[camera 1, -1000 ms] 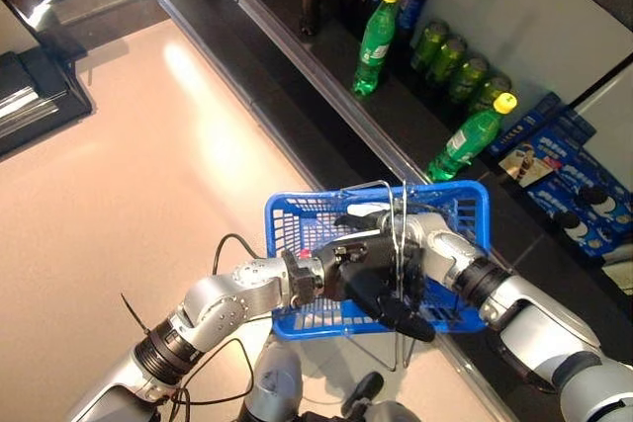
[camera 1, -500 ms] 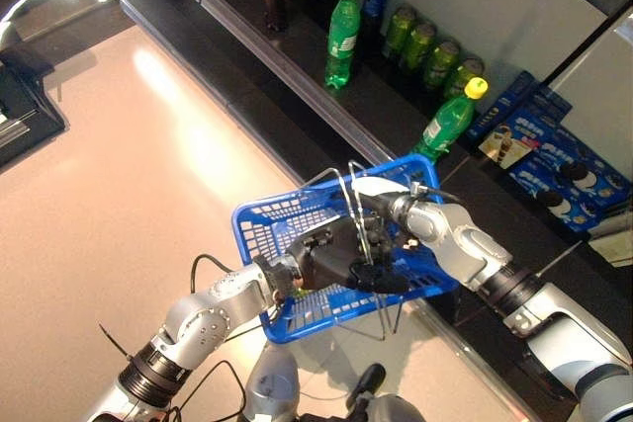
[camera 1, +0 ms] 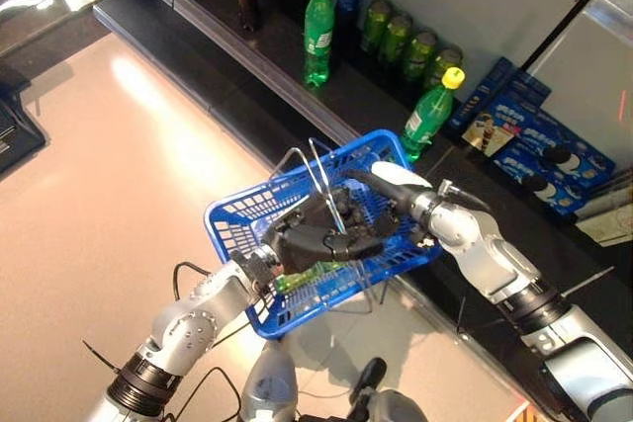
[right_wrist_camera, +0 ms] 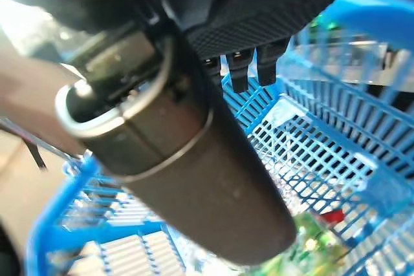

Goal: Pick up the drink and place into the basket.

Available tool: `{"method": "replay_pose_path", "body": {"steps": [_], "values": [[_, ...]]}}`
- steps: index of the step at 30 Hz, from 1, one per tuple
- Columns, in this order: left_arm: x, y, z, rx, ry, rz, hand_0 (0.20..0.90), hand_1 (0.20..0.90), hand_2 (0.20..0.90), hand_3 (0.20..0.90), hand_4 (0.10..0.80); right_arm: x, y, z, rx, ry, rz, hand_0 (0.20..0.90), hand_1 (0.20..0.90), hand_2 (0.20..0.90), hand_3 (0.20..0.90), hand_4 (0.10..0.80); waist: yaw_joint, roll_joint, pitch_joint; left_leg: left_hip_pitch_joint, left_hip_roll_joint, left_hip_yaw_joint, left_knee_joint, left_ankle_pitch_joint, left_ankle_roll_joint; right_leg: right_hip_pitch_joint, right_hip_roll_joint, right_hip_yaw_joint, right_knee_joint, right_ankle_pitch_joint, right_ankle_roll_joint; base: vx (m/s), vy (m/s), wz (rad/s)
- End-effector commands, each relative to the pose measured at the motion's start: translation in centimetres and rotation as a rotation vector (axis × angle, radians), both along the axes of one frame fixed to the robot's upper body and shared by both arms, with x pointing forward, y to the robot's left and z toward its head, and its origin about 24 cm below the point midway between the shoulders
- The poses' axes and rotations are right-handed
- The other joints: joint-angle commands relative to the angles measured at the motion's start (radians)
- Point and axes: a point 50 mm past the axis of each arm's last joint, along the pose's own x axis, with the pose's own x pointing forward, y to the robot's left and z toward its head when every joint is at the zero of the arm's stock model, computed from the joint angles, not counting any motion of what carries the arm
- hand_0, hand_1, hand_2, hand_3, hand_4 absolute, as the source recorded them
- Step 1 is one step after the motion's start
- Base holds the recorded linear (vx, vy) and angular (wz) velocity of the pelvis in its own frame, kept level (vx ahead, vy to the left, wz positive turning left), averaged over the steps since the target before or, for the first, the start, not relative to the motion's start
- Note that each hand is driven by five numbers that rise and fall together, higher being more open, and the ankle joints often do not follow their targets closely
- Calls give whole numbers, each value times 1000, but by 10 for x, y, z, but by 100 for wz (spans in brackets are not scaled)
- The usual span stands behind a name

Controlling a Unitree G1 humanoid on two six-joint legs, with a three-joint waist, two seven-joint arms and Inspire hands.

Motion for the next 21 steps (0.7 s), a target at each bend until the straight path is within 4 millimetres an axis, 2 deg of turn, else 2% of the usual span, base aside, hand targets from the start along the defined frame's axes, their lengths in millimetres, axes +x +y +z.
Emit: {"method": "replay_pose_path", "body": {"steps": [1,4,5,7,13,21], "values": [[-4,9,71,-507,-399,65,300,300,300,200,100,-20,-10,-26,251,-30,-70,900,900,900,900,800,-33,5,-340,26,-2,54,-31,-36,6,50,14,13,12,-61,-5,8,16,-12],[-4,38,49,-498,-367,193,300,300,300,200,100,-39,-31,-53,469,-18,-211,900,900,900,900,800,-46,23,-347,29,2,69,-31,-43,9,44,7,25,9,-62,0,5,22,-12],[-5,42,47,-494,-362,211,300,300,300,200,100,-41,-34,-57,481,-16,-231,900,900,900,900,800,-47,25,-348,29,3,71,-31,-44,9,43,6,26,9,-62,1,-2,18,-23],[-7,69,28,-464,-332,342,300,300,300,200,100,-56,-56,-78,584,-30,-376,900,900,900,900,800,-63,36,-352,34,7,85,-31,-50,9,40,1,35,9,-64,5,-2,15,-16],[-10,115,-7,-363,-238,604,300,300,300,200,100,-82,-105,-110,736,-78,-694,900,900,900,900,800,-99,52,-355,48,20,115,-31,-62,5,34,-1,62,8,-66,7,4,9,-16],[-18,154,-61,-293,-49,832,300,300,300,200,100,-118,-156,-145,867,-80,-1057,900,900,900,900,800,-135,69,-360,59,36,138,-31,-75,-4,19,2,95,6,-64,6,12,23,-15]]}}
